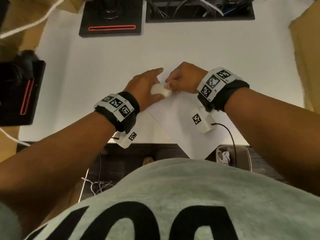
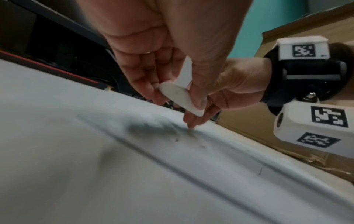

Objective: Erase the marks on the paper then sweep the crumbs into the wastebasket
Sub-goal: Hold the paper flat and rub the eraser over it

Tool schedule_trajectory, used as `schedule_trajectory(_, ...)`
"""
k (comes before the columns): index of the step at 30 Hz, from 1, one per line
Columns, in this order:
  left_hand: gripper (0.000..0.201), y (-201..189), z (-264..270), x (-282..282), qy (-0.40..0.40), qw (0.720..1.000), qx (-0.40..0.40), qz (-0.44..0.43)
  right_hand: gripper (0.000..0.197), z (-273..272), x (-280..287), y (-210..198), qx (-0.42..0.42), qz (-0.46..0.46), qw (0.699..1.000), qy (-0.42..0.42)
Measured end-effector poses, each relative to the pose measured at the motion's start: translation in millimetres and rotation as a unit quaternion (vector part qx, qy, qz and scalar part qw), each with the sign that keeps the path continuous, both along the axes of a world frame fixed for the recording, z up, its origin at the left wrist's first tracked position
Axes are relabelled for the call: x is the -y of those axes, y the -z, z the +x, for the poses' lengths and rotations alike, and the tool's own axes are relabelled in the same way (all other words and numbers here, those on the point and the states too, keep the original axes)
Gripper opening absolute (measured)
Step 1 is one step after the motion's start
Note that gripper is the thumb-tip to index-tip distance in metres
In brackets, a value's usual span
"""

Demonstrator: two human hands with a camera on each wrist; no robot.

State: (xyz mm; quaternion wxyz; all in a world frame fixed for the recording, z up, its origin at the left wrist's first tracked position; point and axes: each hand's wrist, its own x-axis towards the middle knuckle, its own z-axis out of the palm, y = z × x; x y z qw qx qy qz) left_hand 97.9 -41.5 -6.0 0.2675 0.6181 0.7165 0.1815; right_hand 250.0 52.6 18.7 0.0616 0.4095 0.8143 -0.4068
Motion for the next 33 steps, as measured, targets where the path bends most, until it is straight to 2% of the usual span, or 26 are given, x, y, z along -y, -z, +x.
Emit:
schedule_trajectory(3,0.078,-5,6,-6,0.029,0.999,0.012,0.03,0.016,9,1,0,-0.047,-0.134,0.986,0.088)
schedule_trajectory(5,0.08,-2,11,-11,0.049,0.998,0.021,0.018,0.005,20,1,0,-0.057,-0.162,0.975,0.141)
schedule_trajectory(6,0.079,1,12,-14,0.066,0.998,0.01,-0.001,0.009,29,1,2,-0.052,-0.161,0.972,0.165)
schedule_trajectory(8,0.068,8,11,-20,0.134,0.986,-0.076,-0.055,0.013,52,2,6,-0.037,-0.153,0.964,0.216)
schedule_trajectory(11,0.062,18,3,-26,0.238,0.938,-0.211,-0.139,0.01,87,6,14,-0.039,-0.165,0.939,0.298)
schedule_trajectory(15,0.074,17,9,-22,0.262,0.904,-0.307,-0.14,0.014,100,15,27,-0.077,-0.181,0.912,0.36)
schedule_trajectory(17,0.076,11,18,-23,0.255,0.898,-0.332,-0.134,0.015,97,17,30,-0.085,-0.164,0.917,0.355)
schedule_trajectory(19,0.076,7,23,-31,0.257,0.899,-0.335,-0.116,0.018,93,14,31,-0.072,-0.117,0.934,0.331)
schedule_trajectory(22,0.087,10,25,-48,0.284,0.908,-0.29,-0.102,0.016,86,5,30,-0.03,-0.028,0.957,0.288)
schedule_trajectory(24,0.099,16,25,-54,0.304,0.908,-0.253,-0.136,0.01,80,0,28,0.021,0.037,0.969,0.243)
schedule_trajectory(26,0.103,23,25,-57,0.316,0.901,-0.25,-0.159,0.014,76,-3,24,0.072,0.094,0.973,0.196)
schedule_trajectory(28,0.106,27,25,-59,0.315,0.9,-0.254,-0.159,0.011,71,-1,20,0.074,0.091,0.975,0.186)
schedule_trajectory(31,0.111,30,26,-61,0.306,0.903,-0.26,-0.151,0.012,60,9,21,0.042,0.032,0.983,0.179)
schedule_trajectory(33,0.112,31,28,-62,0.305,0.903,-0.264,-0.148,0.015,53,19,24,0.053,0.011,0.986,0.155)
